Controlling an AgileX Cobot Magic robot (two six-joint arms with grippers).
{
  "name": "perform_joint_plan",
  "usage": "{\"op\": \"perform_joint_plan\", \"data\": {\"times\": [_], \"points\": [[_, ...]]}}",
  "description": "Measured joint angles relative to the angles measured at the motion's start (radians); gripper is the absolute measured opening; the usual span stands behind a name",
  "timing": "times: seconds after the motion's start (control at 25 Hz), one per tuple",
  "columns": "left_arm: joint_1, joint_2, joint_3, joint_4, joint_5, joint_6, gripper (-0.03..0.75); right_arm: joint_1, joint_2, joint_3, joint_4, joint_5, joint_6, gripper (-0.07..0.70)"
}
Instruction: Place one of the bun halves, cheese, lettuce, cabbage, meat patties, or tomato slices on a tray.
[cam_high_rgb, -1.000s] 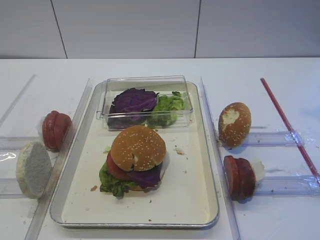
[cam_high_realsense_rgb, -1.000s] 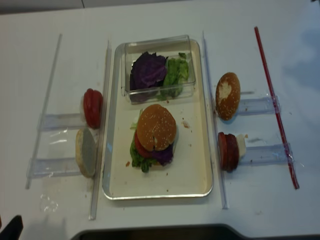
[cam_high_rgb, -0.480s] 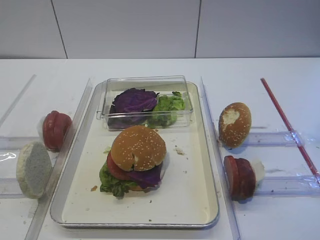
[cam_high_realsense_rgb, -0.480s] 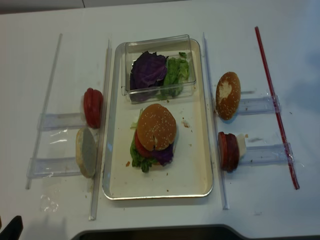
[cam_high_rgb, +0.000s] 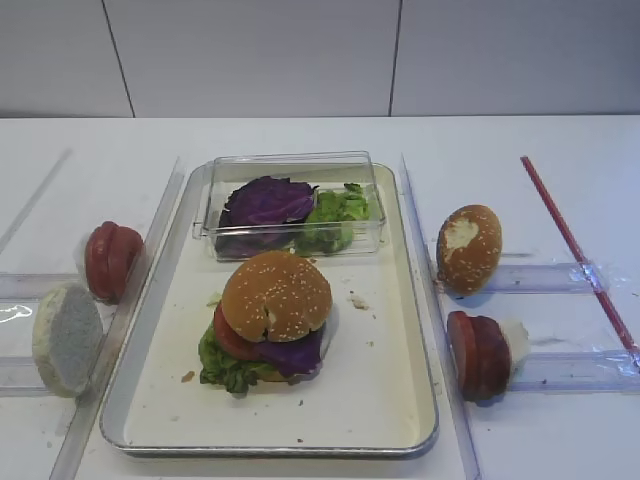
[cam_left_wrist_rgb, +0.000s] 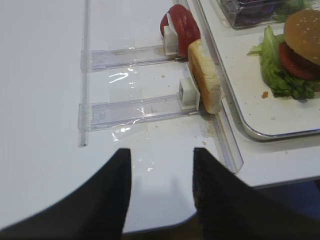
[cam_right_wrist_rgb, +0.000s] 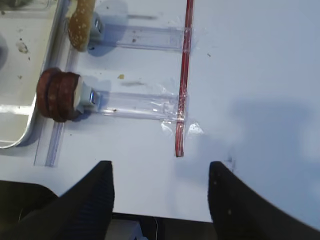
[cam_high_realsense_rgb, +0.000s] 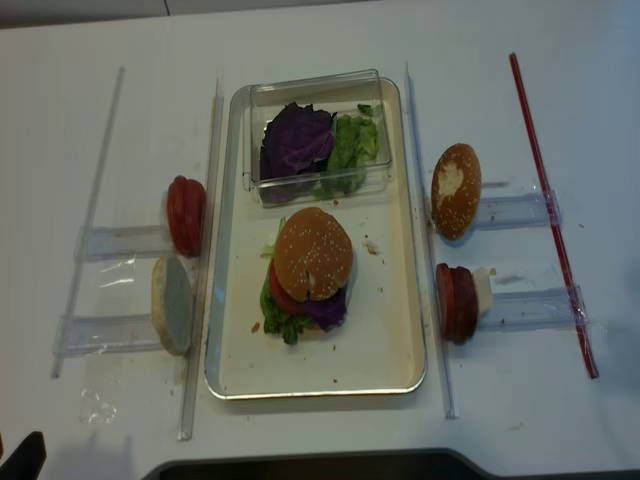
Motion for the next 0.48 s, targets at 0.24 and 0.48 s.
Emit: {"op": "perform_joint_plan", "data": {"times": [0.24,0.48], "points": [[0.0,0.0,0.0,0.0,0.0,0.0,0.282,0.0,-0.252,0.176,0.0,-0.017,-0.002,0.43],[0.0,0.0,0.0,0.0,0.0,0.0,0.282,0.0,-0.448,0.285,-0.022,-0.093,-0.002,0.43]]}}
